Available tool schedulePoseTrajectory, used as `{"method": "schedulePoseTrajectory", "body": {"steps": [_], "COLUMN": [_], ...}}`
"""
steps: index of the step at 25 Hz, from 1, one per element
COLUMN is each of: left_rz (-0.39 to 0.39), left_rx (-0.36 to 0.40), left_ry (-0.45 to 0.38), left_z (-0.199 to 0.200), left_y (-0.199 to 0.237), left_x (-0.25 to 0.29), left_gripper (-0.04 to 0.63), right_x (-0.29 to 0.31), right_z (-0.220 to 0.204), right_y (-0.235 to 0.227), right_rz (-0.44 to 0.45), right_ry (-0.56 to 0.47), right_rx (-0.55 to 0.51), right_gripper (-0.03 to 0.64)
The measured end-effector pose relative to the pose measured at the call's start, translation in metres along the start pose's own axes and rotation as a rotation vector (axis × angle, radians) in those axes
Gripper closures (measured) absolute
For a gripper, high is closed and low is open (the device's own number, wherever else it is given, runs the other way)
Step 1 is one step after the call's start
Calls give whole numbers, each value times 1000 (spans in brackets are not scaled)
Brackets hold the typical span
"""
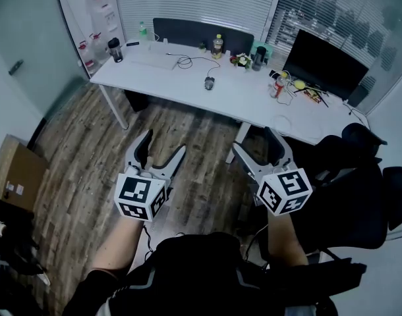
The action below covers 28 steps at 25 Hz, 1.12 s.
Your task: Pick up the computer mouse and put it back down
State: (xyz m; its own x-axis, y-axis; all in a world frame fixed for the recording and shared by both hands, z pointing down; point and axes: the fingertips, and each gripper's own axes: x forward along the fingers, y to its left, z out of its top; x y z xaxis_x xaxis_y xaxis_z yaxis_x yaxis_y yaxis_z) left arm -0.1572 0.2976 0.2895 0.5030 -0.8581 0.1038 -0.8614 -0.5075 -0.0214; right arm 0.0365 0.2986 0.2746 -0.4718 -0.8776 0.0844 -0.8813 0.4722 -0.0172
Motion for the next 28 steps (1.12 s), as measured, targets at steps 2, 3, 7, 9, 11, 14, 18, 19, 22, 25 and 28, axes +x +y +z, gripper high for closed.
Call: {"method": "schedulePoseTrajectory", "body": {"steps": [2,3,7,9,11,14,18,19,22,25,28], "left_rz": [-7,-6,3,12,28,57,117,130,156,180,204], "left_rx": [2,2,-10,-7,-4,1,9,8,8,-5,-37], "left_ry": [-4,-3,0,1,8,18,32,38,52,55,36], "left_z": [-3,-5,-9,-10,-12,-12,-13,-13,-10,-4,6], "left_y": [10,16,36,44,55,71,92,96,106,117,128], "left_x": [1,1,6,13,24,48,94,108,151,187,219], "left_gripper": [225,225,225,225,225,225,225,225,225,225,225], "right_x": [7,12,35,49,67,99,148,161,202,240,273], "right_z": [-3,-4,-7,-6,-5,-5,-10,-11,-12,-11,-10], "right_y": [5,9,14,8,0,-16,-46,-54,-78,-101,-129], "right_rz": [-15,-19,-10,-6,3,27,81,95,140,189,201], "right_ry": [2,5,28,25,18,14,17,18,28,45,62], "right_rx": [3,5,-7,-6,10,17,19,19,21,16,16], "right_gripper": [224,224,224,224,224,224,224,224,224,224,227]}}
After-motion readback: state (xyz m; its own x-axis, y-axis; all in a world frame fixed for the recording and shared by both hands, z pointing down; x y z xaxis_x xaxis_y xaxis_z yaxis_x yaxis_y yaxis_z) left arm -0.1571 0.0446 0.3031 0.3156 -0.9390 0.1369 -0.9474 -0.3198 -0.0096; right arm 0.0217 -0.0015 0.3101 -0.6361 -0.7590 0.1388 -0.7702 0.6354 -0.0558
